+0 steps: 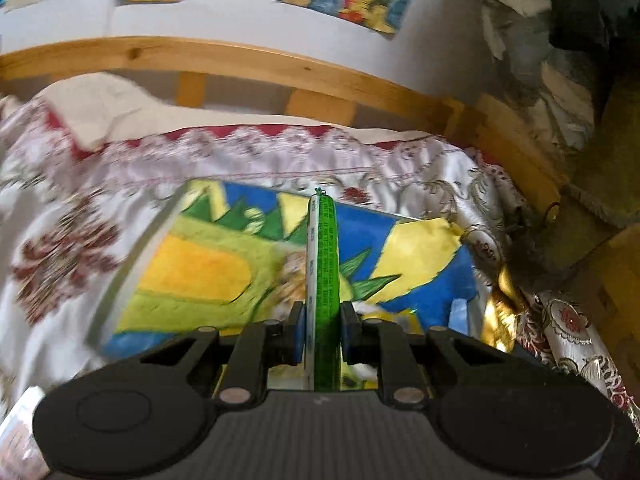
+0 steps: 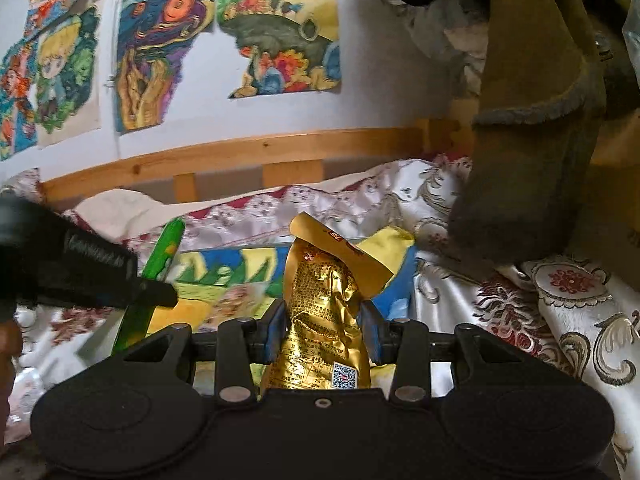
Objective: Organize snacks
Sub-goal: 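Carry both snacks into the dinosaur tray and open both tools to release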
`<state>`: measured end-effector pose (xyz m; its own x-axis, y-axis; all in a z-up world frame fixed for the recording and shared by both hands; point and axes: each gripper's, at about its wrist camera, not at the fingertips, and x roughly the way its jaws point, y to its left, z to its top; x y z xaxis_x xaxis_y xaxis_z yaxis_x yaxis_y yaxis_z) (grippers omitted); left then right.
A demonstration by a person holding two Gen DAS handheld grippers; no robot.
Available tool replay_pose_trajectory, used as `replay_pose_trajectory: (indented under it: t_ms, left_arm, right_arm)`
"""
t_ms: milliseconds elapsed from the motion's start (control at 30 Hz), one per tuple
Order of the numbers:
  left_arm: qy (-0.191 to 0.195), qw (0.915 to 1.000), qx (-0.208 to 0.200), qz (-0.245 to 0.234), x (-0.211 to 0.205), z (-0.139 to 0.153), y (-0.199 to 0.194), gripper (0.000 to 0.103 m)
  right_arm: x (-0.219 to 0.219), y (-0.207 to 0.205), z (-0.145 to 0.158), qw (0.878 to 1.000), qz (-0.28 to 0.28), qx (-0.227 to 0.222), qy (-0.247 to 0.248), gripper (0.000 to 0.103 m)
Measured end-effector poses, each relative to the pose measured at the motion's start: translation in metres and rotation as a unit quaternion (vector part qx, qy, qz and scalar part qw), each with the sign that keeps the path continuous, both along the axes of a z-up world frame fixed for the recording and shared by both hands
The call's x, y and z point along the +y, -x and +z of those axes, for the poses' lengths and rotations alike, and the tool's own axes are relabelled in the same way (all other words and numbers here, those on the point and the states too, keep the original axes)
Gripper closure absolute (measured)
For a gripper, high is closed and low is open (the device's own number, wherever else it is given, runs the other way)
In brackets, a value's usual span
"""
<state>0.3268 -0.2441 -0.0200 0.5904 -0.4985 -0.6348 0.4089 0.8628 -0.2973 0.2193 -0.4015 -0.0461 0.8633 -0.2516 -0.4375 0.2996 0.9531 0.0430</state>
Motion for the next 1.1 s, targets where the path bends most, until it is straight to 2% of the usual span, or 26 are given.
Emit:
replay_pose_trajectory:
  t_ms: [233,400,500,800,933,1000,1033,1067,1100]
  left_arm:
    - [-0.013,0.9994,0.012,-0.028,-0.043,-0.024,-0.026,0.085]
    - [-0.027,0.9987,0.028,-0.034,-0.055,-0.047,-0.033,0.085]
    - [-0.024,0.9983,0.035,-0.04,-0.054,-0.054,-0.033,0.085]
    - [-0.031,0.9978,0.046,-0.035,-0.052,-0.067,-0.036,0.085]
    - [-0.036,0.9972,0.053,-0.039,-0.053,-0.068,-0.037,0.084]
    - [-0.033,0.9973,0.051,-0.04,-0.051,-0.065,-0.035,0.069]
    - [-0.025,0.9977,0.043,-0.046,-0.048,-0.061,-0.033,0.052]
    - [-0.02,0.9981,0.033,-0.048,-0.044,-0.055,-0.031,0.04]
    - [-0.018,0.9984,0.023,-0.049,-0.042,-0.049,-0.028,0.036]
  right_arm:
    - [-0.016,-0.021,-0.022,0.999,-0.024,0.025,-0.013,0.061]
    - [-0.02,-0.027,-0.032,0.999,-0.028,0.039,-0.006,0.06]
    - [-0.018,-0.031,-0.036,0.998,-0.026,0.05,0.005,0.06]
    - [-0.015,-0.036,-0.044,0.998,-0.018,0.064,-0.004,0.058]
    - [-0.013,-0.037,-0.045,0.998,-0.018,0.065,-0.002,0.053]
    - [-0.012,-0.037,-0.045,0.998,-0.021,0.061,-0.003,0.047]
    - [-0.012,-0.037,-0.045,0.998,-0.019,0.058,-0.005,0.045]
    - [-0.011,-0.035,-0.044,0.998,-0.019,0.053,-0.009,0.041]
    - [-0.011,-0.033,-0.041,0.999,-0.021,0.047,-0.012,0.038]
